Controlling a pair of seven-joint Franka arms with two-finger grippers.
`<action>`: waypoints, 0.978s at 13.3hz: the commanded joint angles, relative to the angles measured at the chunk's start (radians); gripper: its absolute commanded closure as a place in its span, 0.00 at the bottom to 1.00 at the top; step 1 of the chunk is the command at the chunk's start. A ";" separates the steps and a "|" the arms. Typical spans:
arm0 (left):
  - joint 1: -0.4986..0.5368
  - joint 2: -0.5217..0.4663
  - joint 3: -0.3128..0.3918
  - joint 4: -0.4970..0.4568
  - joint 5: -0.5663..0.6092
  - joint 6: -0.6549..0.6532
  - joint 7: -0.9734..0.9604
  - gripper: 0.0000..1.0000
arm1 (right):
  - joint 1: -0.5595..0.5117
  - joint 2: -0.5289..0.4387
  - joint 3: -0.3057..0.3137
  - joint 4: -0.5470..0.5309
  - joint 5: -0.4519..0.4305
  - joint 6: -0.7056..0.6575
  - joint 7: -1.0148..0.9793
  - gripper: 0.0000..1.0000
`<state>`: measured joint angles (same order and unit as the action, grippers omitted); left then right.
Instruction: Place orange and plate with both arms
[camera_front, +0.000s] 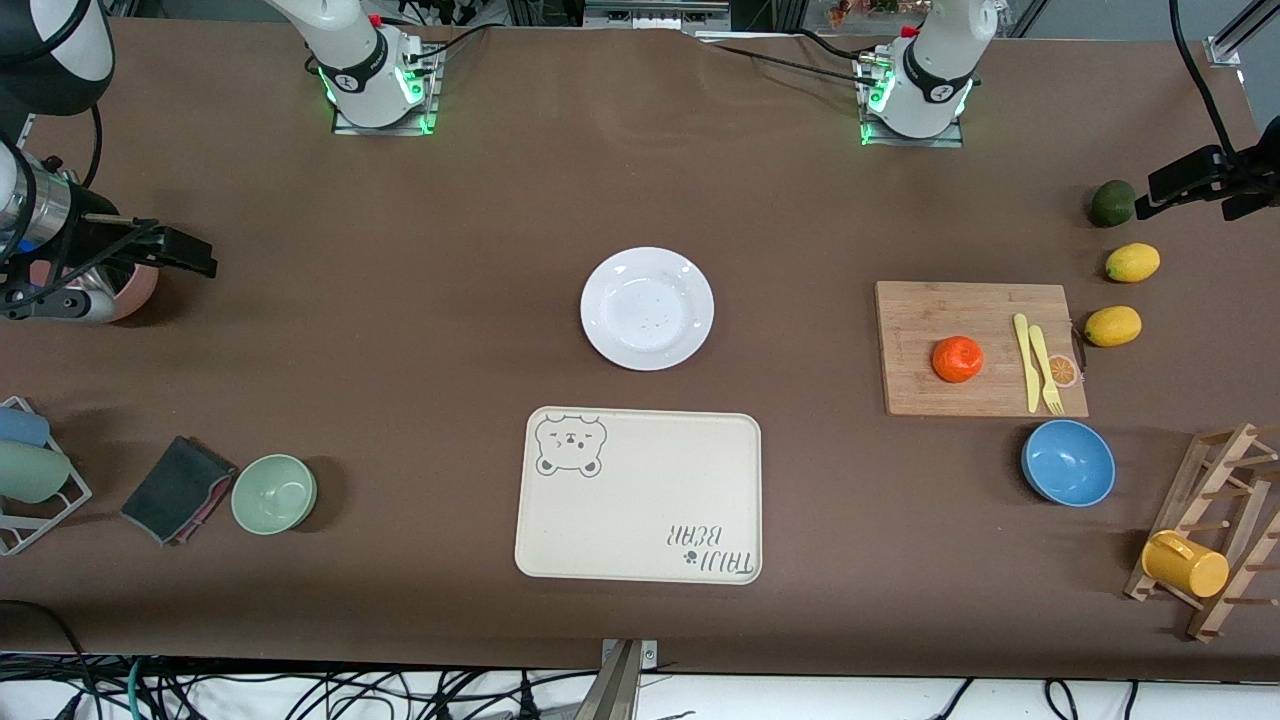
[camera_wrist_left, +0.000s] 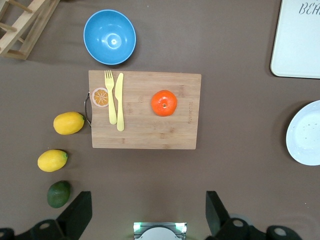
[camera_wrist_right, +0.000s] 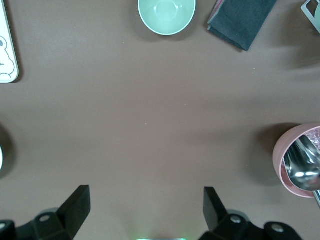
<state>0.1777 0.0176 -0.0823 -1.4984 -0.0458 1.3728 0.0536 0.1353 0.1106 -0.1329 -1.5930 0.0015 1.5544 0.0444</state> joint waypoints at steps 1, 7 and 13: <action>0.003 -0.005 -0.004 0.017 0.015 -0.018 0.009 0.00 | 0.001 -0.005 -0.001 0.008 0.014 -0.005 0.015 0.00; 0.003 -0.005 -0.005 0.017 0.017 -0.018 0.011 0.00 | 0.001 -0.005 -0.001 0.008 0.014 -0.005 0.015 0.00; 0.002 0.001 -0.011 0.006 0.024 -0.017 0.005 0.00 | 0.001 -0.005 -0.001 0.010 0.014 -0.005 0.015 0.00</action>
<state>0.1777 0.0178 -0.0842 -1.4984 -0.0458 1.3715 0.0536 0.1353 0.1106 -0.1329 -1.5930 0.0017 1.5544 0.0445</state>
